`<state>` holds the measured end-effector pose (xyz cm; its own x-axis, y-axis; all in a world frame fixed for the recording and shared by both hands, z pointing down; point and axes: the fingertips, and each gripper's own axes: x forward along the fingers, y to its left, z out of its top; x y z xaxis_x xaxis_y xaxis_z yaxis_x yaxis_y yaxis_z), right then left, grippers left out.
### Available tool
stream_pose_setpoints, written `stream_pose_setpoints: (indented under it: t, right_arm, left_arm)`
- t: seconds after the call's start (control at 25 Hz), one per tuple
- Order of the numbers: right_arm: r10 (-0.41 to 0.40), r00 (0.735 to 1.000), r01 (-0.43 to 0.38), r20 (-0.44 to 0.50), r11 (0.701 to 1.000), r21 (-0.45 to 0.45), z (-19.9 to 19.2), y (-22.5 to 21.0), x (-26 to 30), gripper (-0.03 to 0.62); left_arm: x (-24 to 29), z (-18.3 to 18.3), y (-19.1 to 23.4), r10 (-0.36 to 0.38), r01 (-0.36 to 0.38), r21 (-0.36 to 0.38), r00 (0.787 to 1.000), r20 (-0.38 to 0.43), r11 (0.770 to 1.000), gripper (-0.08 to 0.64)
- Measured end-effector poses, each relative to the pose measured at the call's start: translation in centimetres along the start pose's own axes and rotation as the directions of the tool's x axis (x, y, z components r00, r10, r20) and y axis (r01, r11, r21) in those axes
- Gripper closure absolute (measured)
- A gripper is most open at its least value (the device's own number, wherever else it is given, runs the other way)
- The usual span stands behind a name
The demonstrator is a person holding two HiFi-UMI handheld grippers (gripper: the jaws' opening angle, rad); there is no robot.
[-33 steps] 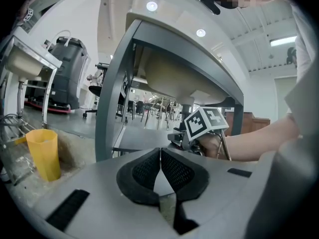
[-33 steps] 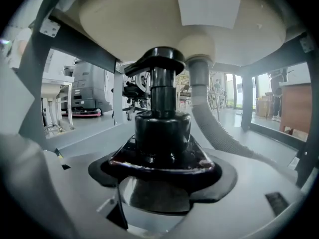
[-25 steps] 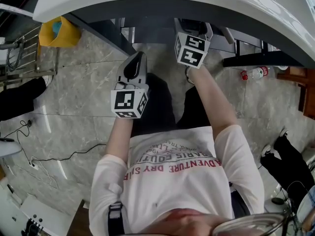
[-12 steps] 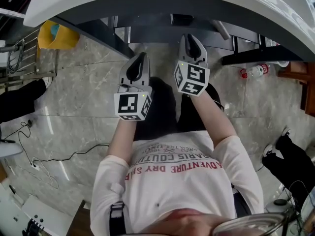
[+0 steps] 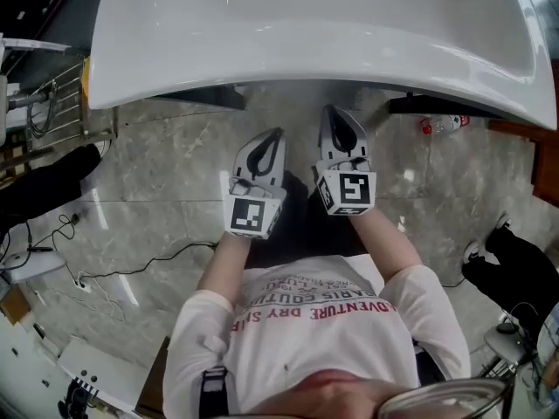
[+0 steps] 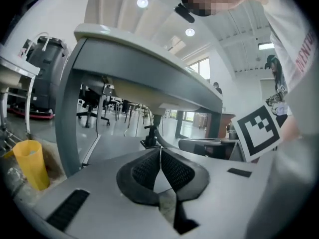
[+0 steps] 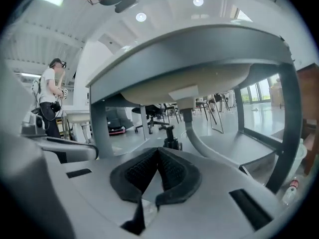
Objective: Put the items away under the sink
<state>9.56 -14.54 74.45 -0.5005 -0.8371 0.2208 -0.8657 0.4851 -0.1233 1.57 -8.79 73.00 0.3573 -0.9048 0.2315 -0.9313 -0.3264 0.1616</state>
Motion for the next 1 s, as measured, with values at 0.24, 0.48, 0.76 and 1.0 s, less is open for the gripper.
stream_pose_setpoints:
  t: [0.24, 0.48, 0.76, 1.0]
  right_arm:
    - [0.02, 0.995, -0.014, -0.102, 0.998, 0.063, 8.5, 2.1, -4.5, 0.568]
    - [0.012, 0.995, -0.008, -0.095, 0.999, 0.036, 20.9, 3.2, -10.4, 0.568]
    - [-0.028, 0.996, 0.03, -0.08, 0.999, 0.026, 33.1, 3.1, -16.3, 0.568]
    - [-0.037, 0.999, 0.04, -0.037, 0.994, 0.097, 39.9, 2.4, -20.2, 0.568]
  left_arm:
    - [-3.2, 10.0, -2.1, 0.01, -0.011, -0.021, 0.999, -0.05, 1.0, 0.532]
    - [-6.7, 22.2, -6.1, 0.003, -0.003, -0.023, 0.999, -0.032, 1.0, 0.532]
    - [-10.4, 34.4, -10.9, -0.008, 0.009, -0.014, 1.0, 0.023, 1.0, 0.532]
    - [-12.7, 41.9, -14.1, 0.017, -0.016, -0.002, 0.996, 0.084, 1.0, 0.532]
